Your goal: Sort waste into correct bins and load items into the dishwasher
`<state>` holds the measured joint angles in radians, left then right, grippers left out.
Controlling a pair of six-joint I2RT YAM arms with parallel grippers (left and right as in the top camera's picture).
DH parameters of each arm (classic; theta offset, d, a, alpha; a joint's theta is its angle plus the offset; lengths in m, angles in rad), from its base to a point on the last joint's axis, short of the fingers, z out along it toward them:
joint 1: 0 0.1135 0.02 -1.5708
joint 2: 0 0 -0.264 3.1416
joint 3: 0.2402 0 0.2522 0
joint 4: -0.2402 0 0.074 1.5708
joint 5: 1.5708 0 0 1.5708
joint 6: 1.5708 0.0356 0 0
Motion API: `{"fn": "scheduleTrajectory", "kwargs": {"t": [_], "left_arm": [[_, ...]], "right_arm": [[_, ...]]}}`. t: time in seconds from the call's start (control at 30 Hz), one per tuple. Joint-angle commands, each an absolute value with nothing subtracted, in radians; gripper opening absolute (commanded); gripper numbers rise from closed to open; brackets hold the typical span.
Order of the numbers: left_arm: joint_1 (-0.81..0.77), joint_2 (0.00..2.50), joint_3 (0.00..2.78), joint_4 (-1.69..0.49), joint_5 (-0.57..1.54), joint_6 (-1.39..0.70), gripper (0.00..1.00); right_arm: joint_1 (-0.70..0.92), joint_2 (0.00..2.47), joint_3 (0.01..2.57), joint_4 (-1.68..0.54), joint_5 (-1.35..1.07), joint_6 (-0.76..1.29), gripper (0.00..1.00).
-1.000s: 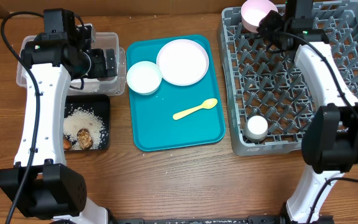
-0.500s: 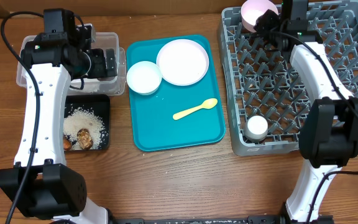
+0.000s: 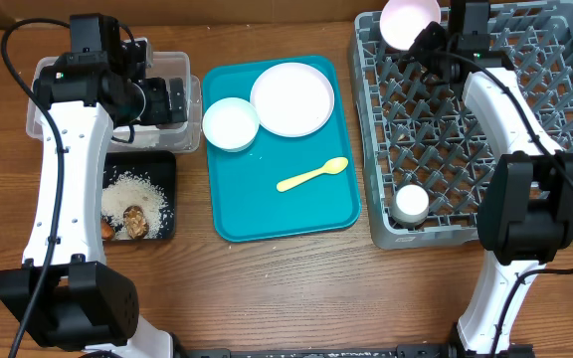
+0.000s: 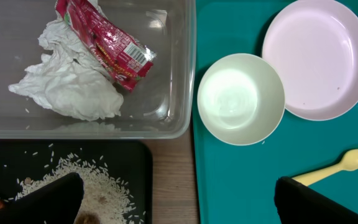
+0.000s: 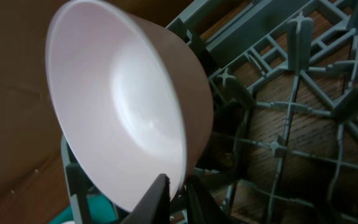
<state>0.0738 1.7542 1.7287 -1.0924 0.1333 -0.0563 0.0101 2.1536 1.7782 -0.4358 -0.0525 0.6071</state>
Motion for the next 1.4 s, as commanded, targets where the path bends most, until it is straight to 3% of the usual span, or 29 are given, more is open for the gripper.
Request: {"fn": "scheduleTrajectory", "kwargs": {"t": [0.0, 0.13, 0.47, 0.83, 1.03, 1.27, 1.37], "left_arm": [[0.072, 1.743, 1.753, -1.092, 0.126, -0.064, 1.00], [0.072, 1.743, 1.753, -1.092, 0.126, -0.064, 1.00], [0.072, 1.743, 1.753, -1.092, 0.126, -0.064, 1.00], [0.072, 1.743, 1.753, -1.092, 0.126, -0.064, 1.00], [0.072, 1.743, 1.753, -1.092, 0.126, -0.064, 1.00], [0.072, 1.743, 1.753, -1.092, 0.126, -0.064, 1.00], [0.072, 1.743, 1.753, -1.092, 0.126, -0.064, 1.00]], "right_arm": [[0.004, 2.160, 1.787, -0.430, -0.040, 0.602, 0.08], [0.004, 2.160, 1.787, -0.429, -0.035, 0.595, 0.04], [0.007, 2.139, 1.789, -0.462, -0.010, 0.540, 0.04], [0.070, 1.964, 1.789, -0.586, 0.290, 0.435, 0.04], [0.186, 1.930, 1.789, -0.606, 0.565, 0.322, 0.04], [0.355, 1.960, 1.789, -0.600, 1.114, 0.227, 0.04], [0.370, 1.994, 1.789, -0.596, 1.244, 0.226, 0.04]]}}
